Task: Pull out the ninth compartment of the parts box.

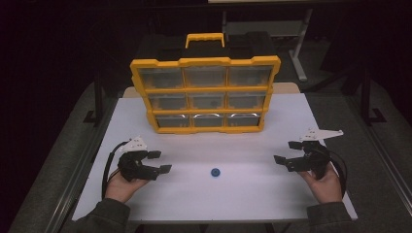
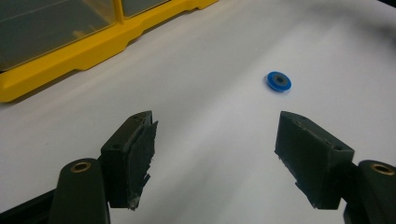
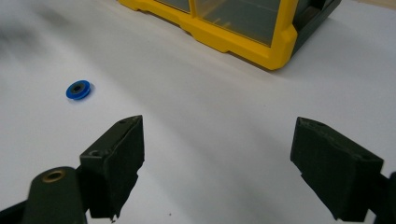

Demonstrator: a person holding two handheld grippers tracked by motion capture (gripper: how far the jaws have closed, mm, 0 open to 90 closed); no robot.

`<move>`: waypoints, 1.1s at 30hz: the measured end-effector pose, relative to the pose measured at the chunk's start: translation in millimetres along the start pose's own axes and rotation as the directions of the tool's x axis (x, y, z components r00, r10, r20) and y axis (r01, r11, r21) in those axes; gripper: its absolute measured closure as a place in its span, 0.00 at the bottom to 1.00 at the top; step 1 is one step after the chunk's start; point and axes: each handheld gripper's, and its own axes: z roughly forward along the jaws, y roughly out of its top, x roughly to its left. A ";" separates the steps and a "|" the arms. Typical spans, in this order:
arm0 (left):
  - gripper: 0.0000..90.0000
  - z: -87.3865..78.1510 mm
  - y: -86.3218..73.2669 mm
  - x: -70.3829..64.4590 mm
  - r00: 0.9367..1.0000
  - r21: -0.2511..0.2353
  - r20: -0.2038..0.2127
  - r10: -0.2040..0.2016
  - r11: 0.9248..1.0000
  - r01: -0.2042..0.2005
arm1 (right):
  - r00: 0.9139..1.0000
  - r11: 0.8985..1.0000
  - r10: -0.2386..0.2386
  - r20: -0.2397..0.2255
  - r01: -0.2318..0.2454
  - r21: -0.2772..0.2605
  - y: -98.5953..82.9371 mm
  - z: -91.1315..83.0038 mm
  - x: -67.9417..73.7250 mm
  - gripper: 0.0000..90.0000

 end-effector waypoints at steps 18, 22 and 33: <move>0.28 36.6 36.5 -5.4 0.995 -0.010 0.103 -0.008 1.000 0.009 | 1.000 1.000 -0.013 -0.011 0.013 -0.005 2.3 0.8 -0.6 0.20; 0.30 44.4 41.7 -8.2 0.989 -0.023 0.147 -0.029 0.999 0.033 | 1.000 1.000 -0.012 -0.013 0.012 0.006 2.5 1.9 0.4 0.20; 0.30 64.3 60.2 -16.6 0.981 -0.042 0.190 -0.029 0.998 0.038 | 1.000 1.000 -0.014 -0.018 0.014 0.012 2.8 3.4 0.6 0.20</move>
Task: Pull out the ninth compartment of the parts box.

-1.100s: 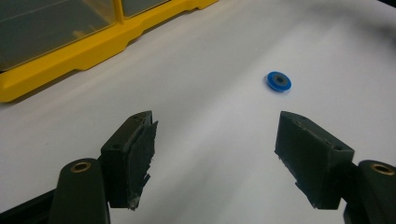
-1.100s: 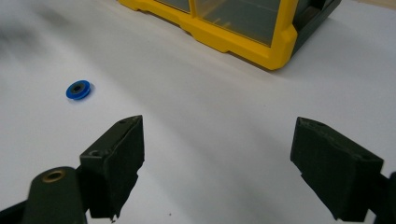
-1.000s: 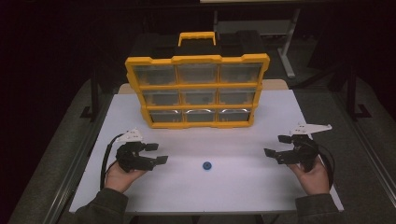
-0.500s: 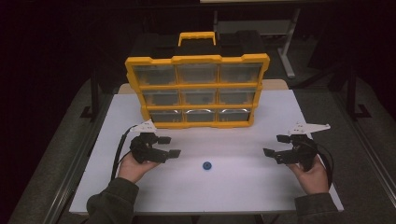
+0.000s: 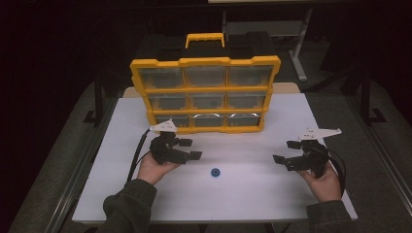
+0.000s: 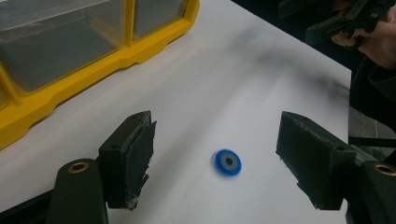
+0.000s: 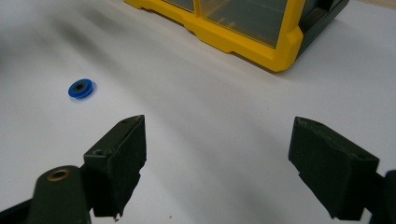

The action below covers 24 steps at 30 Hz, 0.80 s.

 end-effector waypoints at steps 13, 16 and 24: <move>0.34 31.8 16.8 -4.8 0.999 -0.015 0.024 -0.027 1.000 0.028 | 1.000 1.000 0.010 -0.001 -0.010 -0.006 -0.5 -1.0 -1.9 0.20; 0.34 35.7 18.8 -5.3 0.999 -0.022 0.027 -0.038 0.999 0.039 | 1.000 1.000 0.008 -0.002 -0.008 -0.006 -0.6 -0.6 -2.2 0.20; 0.37 57.4 35.0 -8.5 0.997 -0.027 0.004 -0.077 0.997 0.077 | 1.000 1.000 0.005 -0.008 -0.005 -0.007 -0.5 0.8 -4.2 0.20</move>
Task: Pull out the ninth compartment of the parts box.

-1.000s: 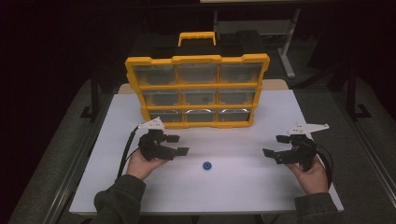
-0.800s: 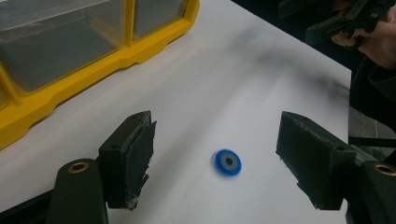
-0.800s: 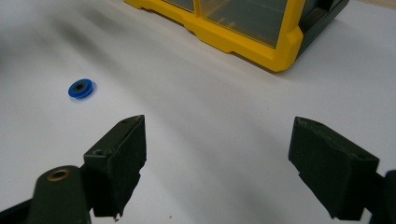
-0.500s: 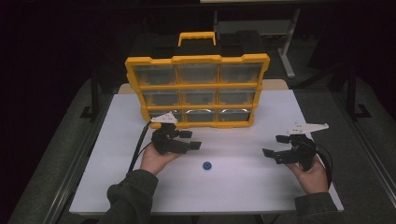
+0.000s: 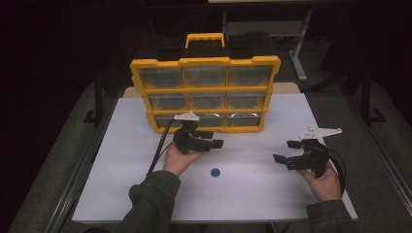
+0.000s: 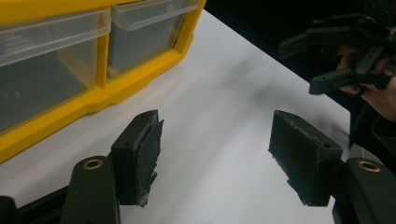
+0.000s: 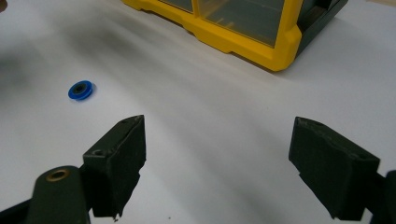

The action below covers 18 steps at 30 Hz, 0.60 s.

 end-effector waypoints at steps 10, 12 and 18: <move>0.44 33.6 12.6 0.3 0.999 0.012 -0.009 -0.042 0.999 0.042 | 1.000 1.000 0.009 -0.004 -0.009 0.003 0.8 1.3 -0.4 0.20; 0.46 38.1 14.3 4.4 0.997 -0.011 -0.012 -0.075 0.997 0.075 | 1.000 1.000 0.009 -0.006 -0.009 0.003 0.6 1.5 -0.8 0.20; 0.50 53.5 20.7 8.9 0.985 -0.065 -0.055 -0.162 0.985 0.158 | 1.000 1.000 0.015 -0.015 -0.015 0.004 0.6 2.9 -2.5 0.20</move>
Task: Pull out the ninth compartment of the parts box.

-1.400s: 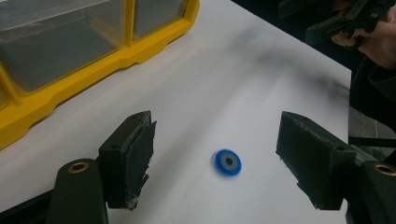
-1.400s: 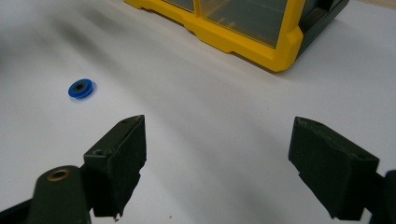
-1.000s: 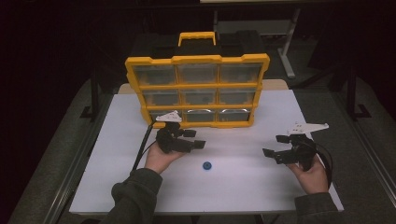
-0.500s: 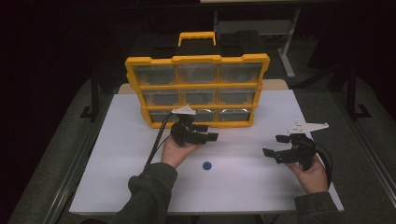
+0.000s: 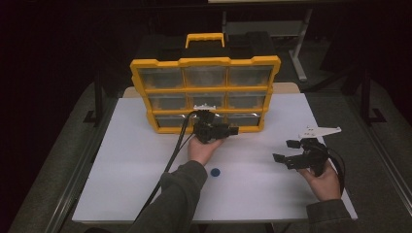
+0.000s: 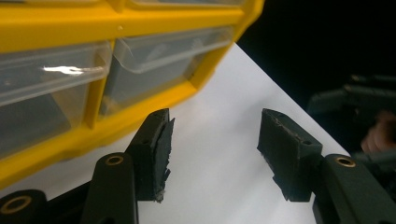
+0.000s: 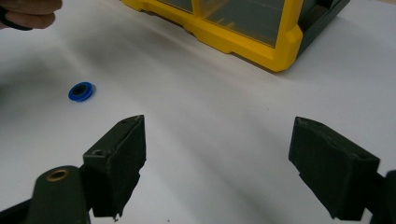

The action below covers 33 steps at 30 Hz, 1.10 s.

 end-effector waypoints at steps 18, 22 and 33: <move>0.63 39.7 2.2 -4.5 0.972 -0.127 -0.121 -0.204 0.974 0.188 | 1.000 1.000 -0.007 -0.015 0.007 0.004 1.6 4.7 0.9 0.21; 0.66 43.1 0.4 -5.1 0.969 -0.152 -0.132 -0.211 0.970 0.190 | 1.000 1.000 -0.011 -0.018 0.011 0.000 1.4 4.7 -0.1 0.21; 0.73 50.7 -3.2 -9.4 0.966 -0.220 -0.128 -0.226 0.956 0.195 | 1.000 1.000 -0.011 -0.024 0.011 -0.005 1.7 4.4 -0.5 0.21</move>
